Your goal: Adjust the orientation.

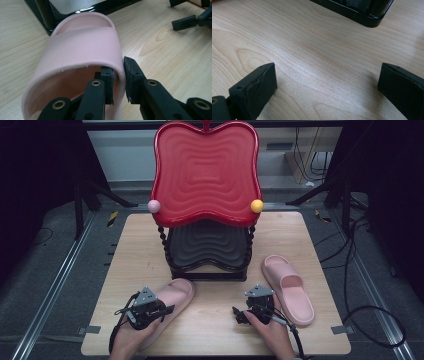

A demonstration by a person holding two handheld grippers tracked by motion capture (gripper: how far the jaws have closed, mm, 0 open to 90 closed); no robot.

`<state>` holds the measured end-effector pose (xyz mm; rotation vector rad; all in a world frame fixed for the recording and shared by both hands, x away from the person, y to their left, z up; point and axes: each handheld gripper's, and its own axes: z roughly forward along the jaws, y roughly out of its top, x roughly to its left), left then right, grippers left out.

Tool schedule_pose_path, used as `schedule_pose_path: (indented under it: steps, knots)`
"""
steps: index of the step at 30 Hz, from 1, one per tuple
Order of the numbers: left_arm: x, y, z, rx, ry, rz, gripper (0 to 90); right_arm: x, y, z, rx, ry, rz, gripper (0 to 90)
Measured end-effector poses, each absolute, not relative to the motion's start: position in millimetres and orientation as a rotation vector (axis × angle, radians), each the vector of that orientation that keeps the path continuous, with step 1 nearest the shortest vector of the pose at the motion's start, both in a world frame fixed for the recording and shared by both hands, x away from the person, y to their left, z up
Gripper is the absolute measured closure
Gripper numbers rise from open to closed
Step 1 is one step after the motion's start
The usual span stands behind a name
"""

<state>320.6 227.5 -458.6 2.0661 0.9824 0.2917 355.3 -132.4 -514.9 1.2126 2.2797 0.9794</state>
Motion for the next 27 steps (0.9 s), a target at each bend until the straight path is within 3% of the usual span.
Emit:
schedule_pose_path:
  steps: [16,27]
  knots:
    - [295.8,192.8,-412.3,2.058,0.784,0.263,79.2,355.3,-132.5,-514.9,1.212,2.281,0.979,2.5]
    - [312.2,159.9,-378.4,2.071,0.707,0.302,80.3,355.3,-132.6,-514.9,1.211,2.280,0.975,2.5]
